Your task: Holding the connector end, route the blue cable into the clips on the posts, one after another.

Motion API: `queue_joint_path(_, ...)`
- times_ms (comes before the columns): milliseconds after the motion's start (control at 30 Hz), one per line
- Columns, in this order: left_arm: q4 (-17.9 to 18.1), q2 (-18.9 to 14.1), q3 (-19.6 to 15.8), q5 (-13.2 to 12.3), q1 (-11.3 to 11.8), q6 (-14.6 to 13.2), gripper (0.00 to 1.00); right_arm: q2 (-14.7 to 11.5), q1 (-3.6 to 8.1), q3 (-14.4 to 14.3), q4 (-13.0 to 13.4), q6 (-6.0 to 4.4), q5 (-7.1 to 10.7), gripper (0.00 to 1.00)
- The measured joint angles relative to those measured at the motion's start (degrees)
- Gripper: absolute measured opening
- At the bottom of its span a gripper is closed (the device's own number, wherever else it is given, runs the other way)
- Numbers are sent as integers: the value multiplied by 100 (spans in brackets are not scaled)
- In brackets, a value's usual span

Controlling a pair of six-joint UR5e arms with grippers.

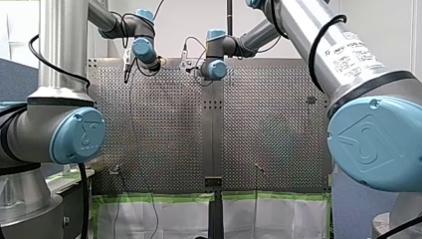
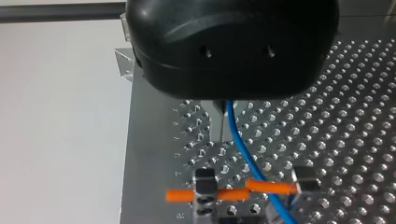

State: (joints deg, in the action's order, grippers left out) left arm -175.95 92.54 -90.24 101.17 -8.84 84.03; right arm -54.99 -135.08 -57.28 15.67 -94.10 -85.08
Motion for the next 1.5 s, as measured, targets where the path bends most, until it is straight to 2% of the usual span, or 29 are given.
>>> queue_joint_path(367,-16,2,0,56,-15,-24,0,-2,0,-3,-70,4,-13,0)
queue_joint_path(700,18,121,0,46,-53,-40,0,-1,39,-59,-180,63,-76,0)
queue_joint_path(1067,18,407,0,102,-266,-79,0,1,88,-477,-186,106,-79,0)
queue_joint_path(1300,8,640,0,201,-462,-79,0,0,179,-789,-180,136,-93,0)
queue_joint_path(1500,64,875,-1,278,-645,-63,0,0,270,-947,-182,181,-106,0)
